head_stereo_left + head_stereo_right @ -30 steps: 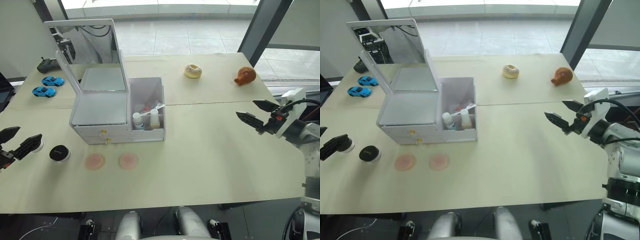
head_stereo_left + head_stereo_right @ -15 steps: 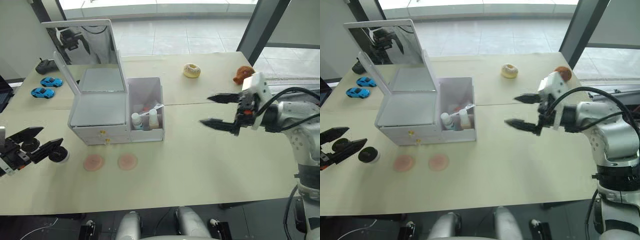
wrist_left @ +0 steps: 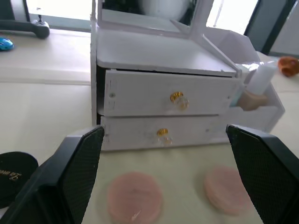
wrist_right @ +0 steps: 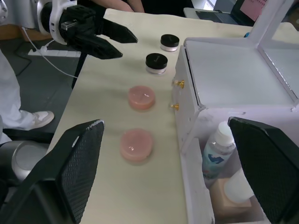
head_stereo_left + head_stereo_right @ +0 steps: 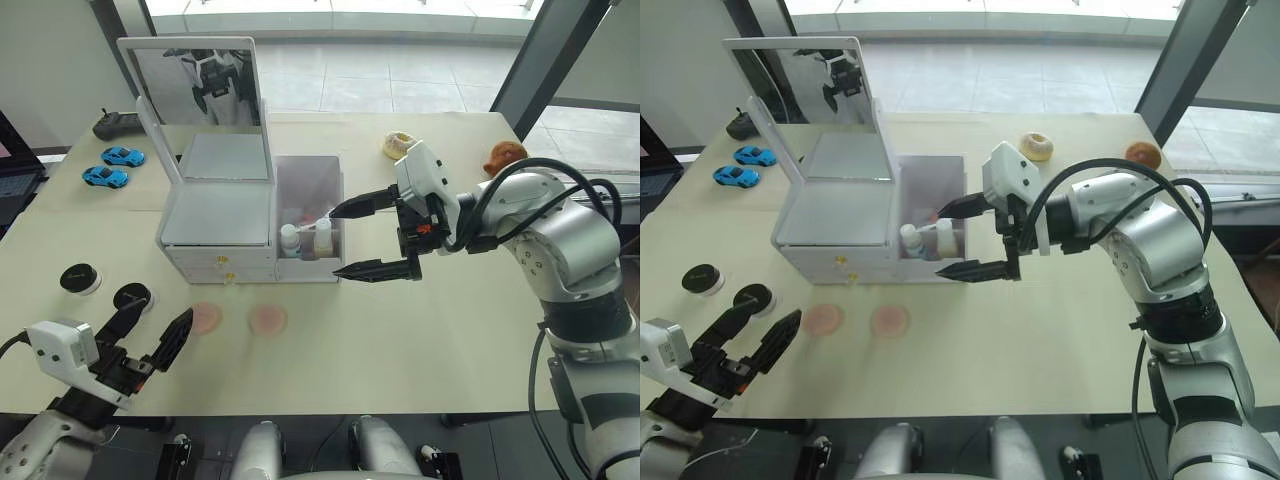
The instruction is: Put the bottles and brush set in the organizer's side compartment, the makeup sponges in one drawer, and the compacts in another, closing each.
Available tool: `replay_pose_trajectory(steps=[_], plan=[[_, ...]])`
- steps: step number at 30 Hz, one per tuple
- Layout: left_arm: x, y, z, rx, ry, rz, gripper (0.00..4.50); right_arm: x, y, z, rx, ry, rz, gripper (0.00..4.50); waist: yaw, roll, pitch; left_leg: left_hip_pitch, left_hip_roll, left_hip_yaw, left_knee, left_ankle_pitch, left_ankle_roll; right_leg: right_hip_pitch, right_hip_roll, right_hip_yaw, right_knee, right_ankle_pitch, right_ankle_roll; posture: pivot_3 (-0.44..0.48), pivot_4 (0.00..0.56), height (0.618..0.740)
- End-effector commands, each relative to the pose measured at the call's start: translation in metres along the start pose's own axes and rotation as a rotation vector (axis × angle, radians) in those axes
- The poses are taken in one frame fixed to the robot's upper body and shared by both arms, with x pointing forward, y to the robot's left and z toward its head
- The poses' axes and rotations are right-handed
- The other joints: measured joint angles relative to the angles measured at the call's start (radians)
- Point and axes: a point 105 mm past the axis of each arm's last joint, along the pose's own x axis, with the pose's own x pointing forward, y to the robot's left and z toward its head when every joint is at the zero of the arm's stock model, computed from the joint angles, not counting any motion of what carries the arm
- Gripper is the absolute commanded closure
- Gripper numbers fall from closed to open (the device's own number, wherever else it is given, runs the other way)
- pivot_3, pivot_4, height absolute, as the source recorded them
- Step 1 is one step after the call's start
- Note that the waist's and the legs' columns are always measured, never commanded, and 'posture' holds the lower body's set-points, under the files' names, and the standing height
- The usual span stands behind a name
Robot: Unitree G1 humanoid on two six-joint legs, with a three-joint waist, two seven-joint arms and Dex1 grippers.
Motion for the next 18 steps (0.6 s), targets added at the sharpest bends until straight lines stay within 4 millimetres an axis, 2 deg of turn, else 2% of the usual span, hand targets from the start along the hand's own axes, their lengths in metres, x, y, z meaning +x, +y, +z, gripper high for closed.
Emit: replay_pose_trajectory(steps=[1, 5, 9, 13, 18], plan=[[0.015, -0.017, 0.005, 0.04, -0.074, 0.043, 0.02, -0.001, -0.001, 0.011, -0.062, -0.014, -0.02, 0.0, -0.004, 0.0, 0.0, 0.0, 0.0, 0.0, 0.0, 0.0, 0.0, 0.0, 0.001, 0.0, 0.0, 0.0, 0.0, 0.0, 0.15, 0.74], [0.037, -0.029, -0.004, 0.031, -0.096, 0.098, 0.02, -0.003, 0.002, 0.007, -0.082, 0.031, -0.035, 0.0, -0.005, 0.001, 0.0, 0.0, 0.0, -0.001, 0.001, 0.0, 0.0, 0.0, 0.003, 0.003, 0.0, 0.001, 0.002, 0.0, 0.15, 0.74], [0.054, -0.03, -0.007, 0.027, -0.133, 0.156, 0.02, -0.003, 0.006, 0.005, -0.08, 0.045, -0.048, 0.0, -0.007, 0.001, 0.0, -0.001, 0.001, -0.003, 0.002, 0.0, 0.0, 0.001, 0.007, 0.004, 0.0, 0.001, 0.003, 0.0, 0.15, 0.74], [0.067, -0.03, -0.017, 0.054, -0.105, 0.178, 0.9, -0.006, 0.009, 0.005, -0.081, 0.063, -0.061, 0.0, -0.006, 0.001, 0.0, -0.001, 0.001, -0.003, 0.002, 0.0, 0.0, 0.001, 0.008, 0.004, 0.0, 0.002, 0.003, 0.0, 0.15, 0.74], [0.073, -0.03, -0.02, 0.078, -0.11, 0.201, 0.9, -0.007, 0.008, 0.006, -0.078, 0.065, -0.088, 0.0, -0.006, 0.001, 0.0, -0.001, 0.001, -0.003, 0.002, 0.0, 0.0, 0.001, 0.008, 0.004, 0.0, 0.002, 0.003, 0.0, 0.15, 0.74]])
